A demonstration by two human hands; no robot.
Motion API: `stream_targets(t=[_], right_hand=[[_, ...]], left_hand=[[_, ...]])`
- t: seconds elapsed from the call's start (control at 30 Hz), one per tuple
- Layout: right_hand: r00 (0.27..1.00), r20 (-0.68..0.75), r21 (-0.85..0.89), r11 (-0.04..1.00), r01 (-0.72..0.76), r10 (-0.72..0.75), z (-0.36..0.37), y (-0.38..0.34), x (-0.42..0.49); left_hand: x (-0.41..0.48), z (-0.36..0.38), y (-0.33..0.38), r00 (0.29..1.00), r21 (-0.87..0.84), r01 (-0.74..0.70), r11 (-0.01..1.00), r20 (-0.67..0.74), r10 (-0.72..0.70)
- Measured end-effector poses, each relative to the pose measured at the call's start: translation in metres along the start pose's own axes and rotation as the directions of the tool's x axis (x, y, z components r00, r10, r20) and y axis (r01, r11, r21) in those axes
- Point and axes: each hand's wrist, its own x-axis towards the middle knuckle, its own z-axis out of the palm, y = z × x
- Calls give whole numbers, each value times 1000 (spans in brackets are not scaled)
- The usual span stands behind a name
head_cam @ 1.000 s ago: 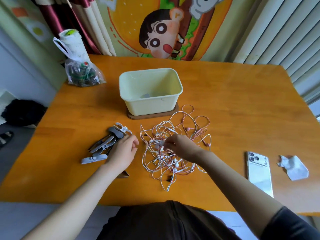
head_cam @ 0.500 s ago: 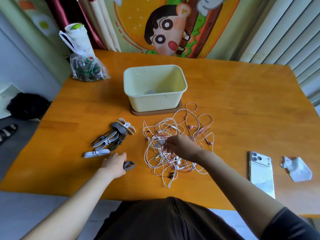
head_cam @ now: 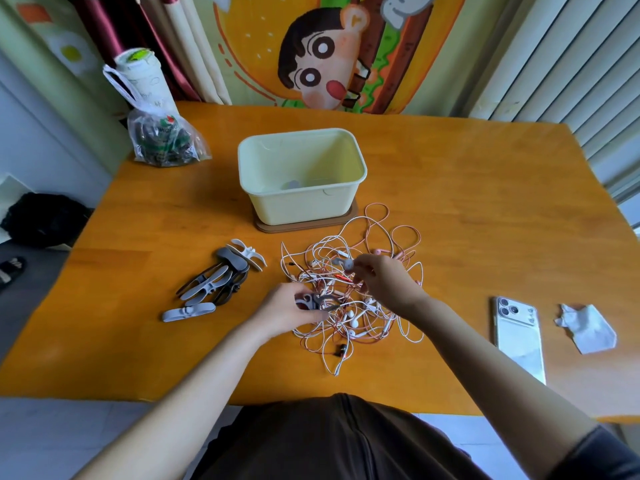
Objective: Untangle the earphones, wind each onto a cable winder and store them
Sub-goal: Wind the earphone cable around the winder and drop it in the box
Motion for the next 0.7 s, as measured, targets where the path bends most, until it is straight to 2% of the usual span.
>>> stream_targets(t=[0.17,0.3,0.53,0.7], right_hand=[[1000,-12,43,999,-19,19,1,-1,-2],[1000,12,100,995,-17,16,5,-8,-5],[1000,-4,137,990,-20,21,14,-20,-11],[995,-102,124,992,-9,22,19,-21,-13]], left_hand=[[-2,4,7,1000,-92,14,996,8,-13],[-6,7,12,999,-252,36,967,16,-33],[-9,17,27,993,-477,10,879,-95,-63],[-9,20,34,973,-495,-10,869,-204,-105]])
